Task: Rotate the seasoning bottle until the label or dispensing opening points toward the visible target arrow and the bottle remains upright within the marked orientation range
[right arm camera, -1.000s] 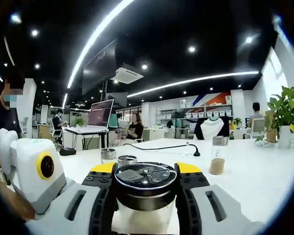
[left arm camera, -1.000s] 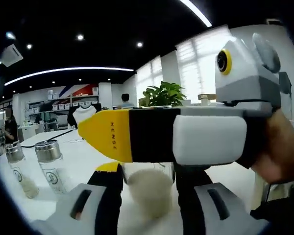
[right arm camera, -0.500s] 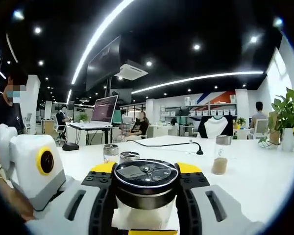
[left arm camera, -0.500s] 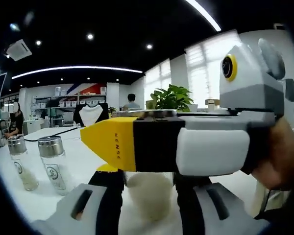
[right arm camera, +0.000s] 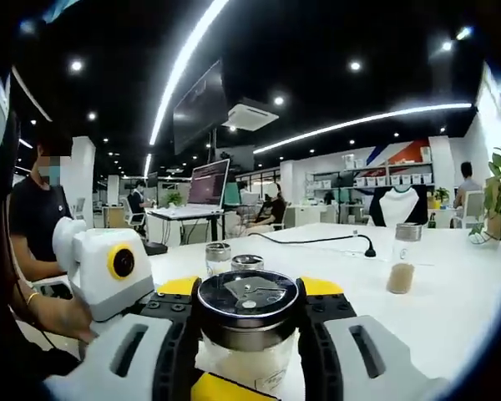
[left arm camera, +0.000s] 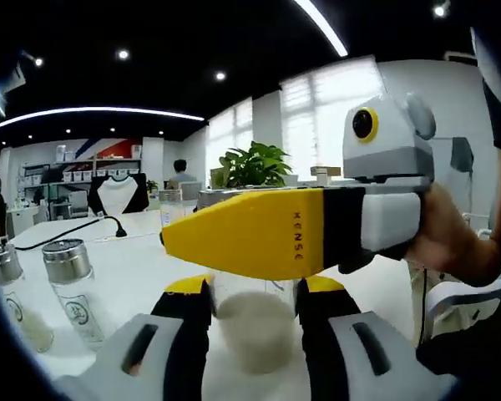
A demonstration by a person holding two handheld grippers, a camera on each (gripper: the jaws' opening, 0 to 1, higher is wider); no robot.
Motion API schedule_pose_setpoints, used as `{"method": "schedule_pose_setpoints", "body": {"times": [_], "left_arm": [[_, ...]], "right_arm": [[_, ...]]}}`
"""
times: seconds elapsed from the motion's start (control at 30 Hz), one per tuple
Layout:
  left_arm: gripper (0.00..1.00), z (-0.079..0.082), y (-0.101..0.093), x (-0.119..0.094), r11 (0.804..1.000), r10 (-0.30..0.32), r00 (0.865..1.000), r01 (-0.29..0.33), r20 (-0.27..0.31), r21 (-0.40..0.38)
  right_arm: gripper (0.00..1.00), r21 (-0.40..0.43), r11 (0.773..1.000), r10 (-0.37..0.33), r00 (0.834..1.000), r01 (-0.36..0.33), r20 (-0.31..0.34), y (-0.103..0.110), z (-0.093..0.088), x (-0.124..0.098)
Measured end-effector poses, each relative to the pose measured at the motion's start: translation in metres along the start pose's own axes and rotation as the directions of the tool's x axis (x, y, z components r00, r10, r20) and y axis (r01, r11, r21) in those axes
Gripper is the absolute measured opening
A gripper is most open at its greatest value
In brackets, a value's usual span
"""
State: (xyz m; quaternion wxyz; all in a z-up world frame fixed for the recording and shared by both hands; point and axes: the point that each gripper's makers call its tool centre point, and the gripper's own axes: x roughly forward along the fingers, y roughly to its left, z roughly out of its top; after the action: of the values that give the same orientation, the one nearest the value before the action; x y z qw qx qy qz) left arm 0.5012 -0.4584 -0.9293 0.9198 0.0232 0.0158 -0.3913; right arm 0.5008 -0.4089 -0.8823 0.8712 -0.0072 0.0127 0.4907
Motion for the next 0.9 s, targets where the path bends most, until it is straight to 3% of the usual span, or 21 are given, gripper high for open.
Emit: {"method": "schedule_pose_setpoints", "body": {"times": [0.3, 0.53, 0.63, 0.9], "left_arm": [[0.44, -0.001, 0.000, -0.009, 0.994, -0.107, 0.994, 0.107, -0.024, 0.007], [0.44, -0.002, -0.002, -0.010, 0.988, -0.153, 0.988, 0.154, -0.031, 0.008], [0.44, -0.002, -0.002, -0.013, 0.982, -0.191, 0.981, 0.191, -0.033, 0.009], [0.44, -0.004, -0.003, -0.015, 0.980, -0.194, 0.980, 0.196, -0.042, 0.043]], "right_arm": [[0.43, 0.041, 0.992, 0.117, 0.993, -0.118, 0.034, 0.009, 0.008, -0.012], [0.39, 0.029, 0.974, 0.224, 0.974, -0.225, 0.028, 0.015, 0.008, -0.010], [0.39, 0.023, 0.973, 0.227, 0.974, -0.228, 0.025, 0.013, 0.009, -0.008], [0.38, 0.009, 0.983, 0.184, 0.982, -0.184, 0.035, 0.015, 0.010, -0.008]]}}
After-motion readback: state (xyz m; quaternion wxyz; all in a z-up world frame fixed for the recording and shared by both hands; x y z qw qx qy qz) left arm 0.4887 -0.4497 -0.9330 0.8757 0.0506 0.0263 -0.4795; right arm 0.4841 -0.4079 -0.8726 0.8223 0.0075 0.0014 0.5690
